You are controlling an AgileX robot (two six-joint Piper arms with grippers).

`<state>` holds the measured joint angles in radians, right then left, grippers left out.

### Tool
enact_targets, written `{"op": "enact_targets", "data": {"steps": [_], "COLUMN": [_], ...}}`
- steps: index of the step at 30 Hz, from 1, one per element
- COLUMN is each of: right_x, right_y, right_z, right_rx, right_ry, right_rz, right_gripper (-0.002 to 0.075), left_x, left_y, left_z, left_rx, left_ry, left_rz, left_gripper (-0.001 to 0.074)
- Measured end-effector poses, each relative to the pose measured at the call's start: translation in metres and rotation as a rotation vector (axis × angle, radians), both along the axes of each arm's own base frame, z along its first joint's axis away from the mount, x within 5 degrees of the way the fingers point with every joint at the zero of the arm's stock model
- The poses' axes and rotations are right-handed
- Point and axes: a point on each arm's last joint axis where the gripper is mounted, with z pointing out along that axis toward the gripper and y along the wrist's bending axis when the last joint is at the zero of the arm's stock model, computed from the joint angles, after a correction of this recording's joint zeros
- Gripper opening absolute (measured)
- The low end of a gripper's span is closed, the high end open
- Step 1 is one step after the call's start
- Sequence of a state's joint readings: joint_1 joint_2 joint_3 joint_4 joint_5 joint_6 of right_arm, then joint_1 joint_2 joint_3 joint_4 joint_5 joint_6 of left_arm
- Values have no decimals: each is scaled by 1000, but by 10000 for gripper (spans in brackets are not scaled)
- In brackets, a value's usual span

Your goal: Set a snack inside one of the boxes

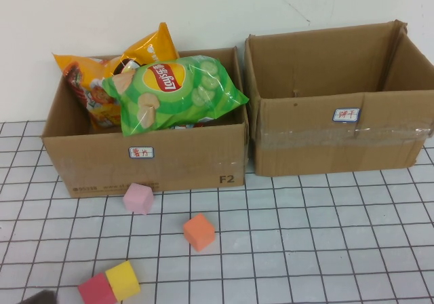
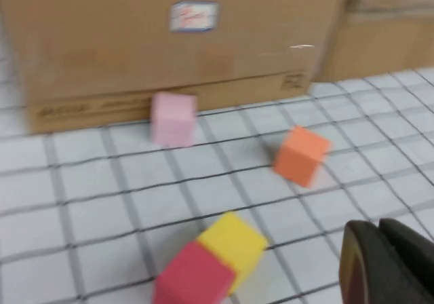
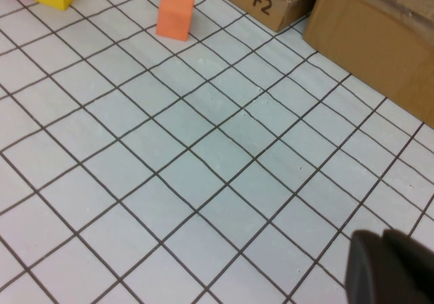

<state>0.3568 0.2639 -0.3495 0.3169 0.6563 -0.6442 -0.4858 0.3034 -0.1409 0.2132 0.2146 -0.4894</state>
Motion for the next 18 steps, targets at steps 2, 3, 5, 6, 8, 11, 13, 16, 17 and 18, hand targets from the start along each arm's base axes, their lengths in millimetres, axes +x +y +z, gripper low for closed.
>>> {"op": "enact_targets", "data": {"steps": [2,3,5,6,8,11,13,16,17,18], "right_x": [0,0,0,0,0,0,0,0,0,0], "right_y": [0,0,0,0,0,0,0,0,0,0], "right_z": [0,0,0,0,0,0,0,0,0,0], "right_rx": [0,0,2,3,3,3,4,5,5,5], "right_ry": [0,0,1,1,1,1,1,3,3,3], "right_rz": [0,0,0,1,1,1,1,1,1,1], "right_gripper": [0,0,0,0,0,0,0,0,0,0], "left_x": [-4,-5,-7,-8,-10,-12,-15,-18,-19,-20], "left_y": [9,12,16,17,19,22,24,27,28,28], "left_z": [-11,-13,-19,-23,-29,-33,-37,-46,-46,-46], "left_rx": [-4,12,56,68,58,50,60,75,68,62], "left_ry": [-32,-54,-121,-137,-170,-173,-130,-43,-43,-49], "left_rz": [85,102,132,149,179,218,243,272,281,285], "left_gripper": [-1,-1,-1,-1,-1,-1,-1,-1,-1,-1]}}
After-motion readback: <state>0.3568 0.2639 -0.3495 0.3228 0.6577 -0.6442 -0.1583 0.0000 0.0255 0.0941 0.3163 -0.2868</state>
